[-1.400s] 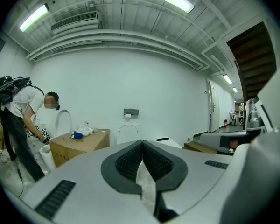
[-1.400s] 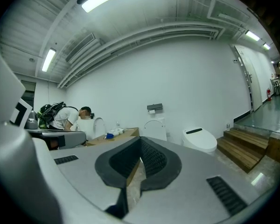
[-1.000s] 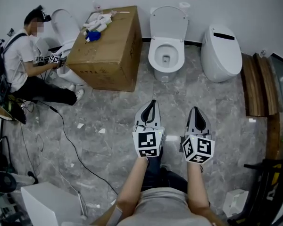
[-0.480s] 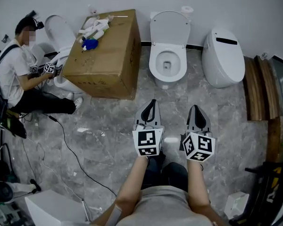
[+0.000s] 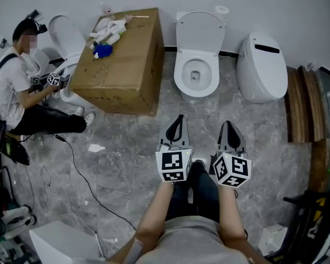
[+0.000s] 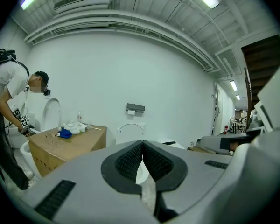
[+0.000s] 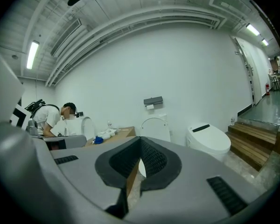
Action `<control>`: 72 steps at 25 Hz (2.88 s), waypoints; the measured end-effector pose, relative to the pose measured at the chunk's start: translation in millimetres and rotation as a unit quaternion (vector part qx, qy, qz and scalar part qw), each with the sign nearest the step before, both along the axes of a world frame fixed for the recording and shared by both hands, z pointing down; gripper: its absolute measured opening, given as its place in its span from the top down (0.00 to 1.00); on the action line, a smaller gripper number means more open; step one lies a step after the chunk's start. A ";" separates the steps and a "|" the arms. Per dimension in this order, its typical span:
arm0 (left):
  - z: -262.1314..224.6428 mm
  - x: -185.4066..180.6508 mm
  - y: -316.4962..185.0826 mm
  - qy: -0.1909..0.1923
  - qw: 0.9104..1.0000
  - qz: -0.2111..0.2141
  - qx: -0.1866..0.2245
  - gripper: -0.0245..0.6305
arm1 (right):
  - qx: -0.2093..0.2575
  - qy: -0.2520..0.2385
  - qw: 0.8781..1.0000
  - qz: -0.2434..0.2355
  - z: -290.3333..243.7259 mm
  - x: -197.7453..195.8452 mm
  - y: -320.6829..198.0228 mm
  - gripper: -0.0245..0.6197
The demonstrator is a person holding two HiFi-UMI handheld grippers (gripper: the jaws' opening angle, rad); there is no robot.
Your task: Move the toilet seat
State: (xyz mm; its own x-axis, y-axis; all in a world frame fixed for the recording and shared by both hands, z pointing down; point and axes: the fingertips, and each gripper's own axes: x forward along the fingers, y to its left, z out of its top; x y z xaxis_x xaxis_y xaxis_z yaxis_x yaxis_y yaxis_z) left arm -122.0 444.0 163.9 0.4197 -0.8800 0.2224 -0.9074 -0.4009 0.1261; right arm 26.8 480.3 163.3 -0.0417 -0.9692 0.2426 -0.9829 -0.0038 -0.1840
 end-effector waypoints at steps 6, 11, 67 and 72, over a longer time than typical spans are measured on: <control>7.9 12.2 -23.7 -0.003 1.000 -0.007 -0.005 0.94 | -0.008 -0.006 1.000 -0.004 8.7 15.0 -23.9 0.94; 7.3 21.1 -55.9 -0.004 1.000 -0.015 -0.007 0.94 | -0.010 -0.005 1.000 -0.017 11.1 24.6 -61.5 0.94; 47.1 76.0 -357.8 -0.023 0.998 -0.027 -0.058 0.94 | -0.053 -0.032 0.998 -0.032 52.1 88.3 -373.5 0.94; 60.6 67.9 -382.6 -0.025 0.997 -0.017 -0.076 0.94 | -0.065 -0.029 0.997 -0.030 62.2 80.5 -399.2 0.94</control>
State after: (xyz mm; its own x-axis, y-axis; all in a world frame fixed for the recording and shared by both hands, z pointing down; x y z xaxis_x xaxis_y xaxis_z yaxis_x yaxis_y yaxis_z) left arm -54.2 61.4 224.5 0.3757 -0.8477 0.3745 -0.9266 -0.3499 0.1375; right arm 107.3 81.1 225.5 -0.1163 -0.9248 0.3622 -0.9696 0.0266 -0.2433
